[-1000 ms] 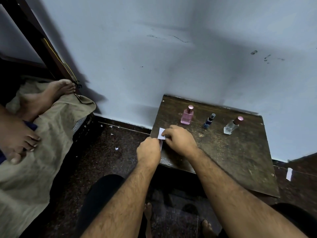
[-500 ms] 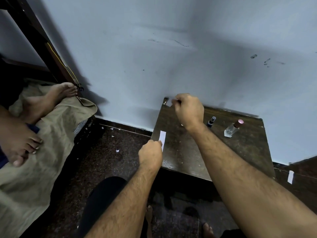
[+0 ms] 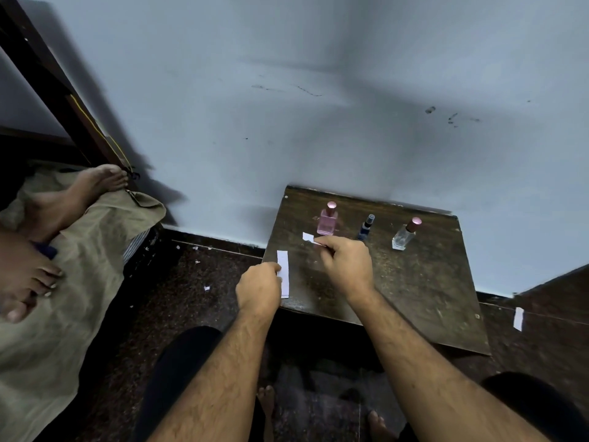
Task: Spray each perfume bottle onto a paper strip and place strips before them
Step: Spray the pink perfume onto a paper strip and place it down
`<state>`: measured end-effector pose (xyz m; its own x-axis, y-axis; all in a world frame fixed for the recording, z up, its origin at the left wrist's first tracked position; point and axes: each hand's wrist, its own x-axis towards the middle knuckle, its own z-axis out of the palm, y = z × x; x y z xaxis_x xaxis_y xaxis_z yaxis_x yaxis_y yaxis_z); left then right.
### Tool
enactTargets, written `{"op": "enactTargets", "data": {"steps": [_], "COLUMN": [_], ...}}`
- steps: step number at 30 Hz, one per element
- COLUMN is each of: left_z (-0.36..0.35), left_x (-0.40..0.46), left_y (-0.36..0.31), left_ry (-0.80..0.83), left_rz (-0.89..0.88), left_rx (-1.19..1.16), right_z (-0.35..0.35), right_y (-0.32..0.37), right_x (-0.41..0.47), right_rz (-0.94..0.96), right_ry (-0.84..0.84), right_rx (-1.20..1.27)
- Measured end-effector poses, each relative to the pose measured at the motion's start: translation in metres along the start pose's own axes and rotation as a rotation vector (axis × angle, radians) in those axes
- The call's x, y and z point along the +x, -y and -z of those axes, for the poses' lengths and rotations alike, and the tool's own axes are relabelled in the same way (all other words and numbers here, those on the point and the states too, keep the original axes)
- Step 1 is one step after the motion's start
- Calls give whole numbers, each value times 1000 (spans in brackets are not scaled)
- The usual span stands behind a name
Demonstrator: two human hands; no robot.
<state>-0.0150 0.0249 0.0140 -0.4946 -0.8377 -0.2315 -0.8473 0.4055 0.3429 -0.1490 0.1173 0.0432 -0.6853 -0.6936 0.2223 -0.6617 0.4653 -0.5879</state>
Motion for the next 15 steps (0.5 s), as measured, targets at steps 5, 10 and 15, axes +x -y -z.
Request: {"op": "enactTargets", "data": {"steps": [5,10,15], "left_z": [-2,-4,-3], "left_x": [0,5,4], "left_y": [-3,-7,-22], "left_ry": [-14,-18,-72], "left_rz": [-17,-6,-14], "left_rx": [-25,-3,-452], "right_z": [9,15,19], "right_y": [-10,-24,-34], "right_x": [-12,-21,-25], "right_rz": [44,64,162], "right_ry": [-19,-35,-49], "right_rx": [9,7,7]}}
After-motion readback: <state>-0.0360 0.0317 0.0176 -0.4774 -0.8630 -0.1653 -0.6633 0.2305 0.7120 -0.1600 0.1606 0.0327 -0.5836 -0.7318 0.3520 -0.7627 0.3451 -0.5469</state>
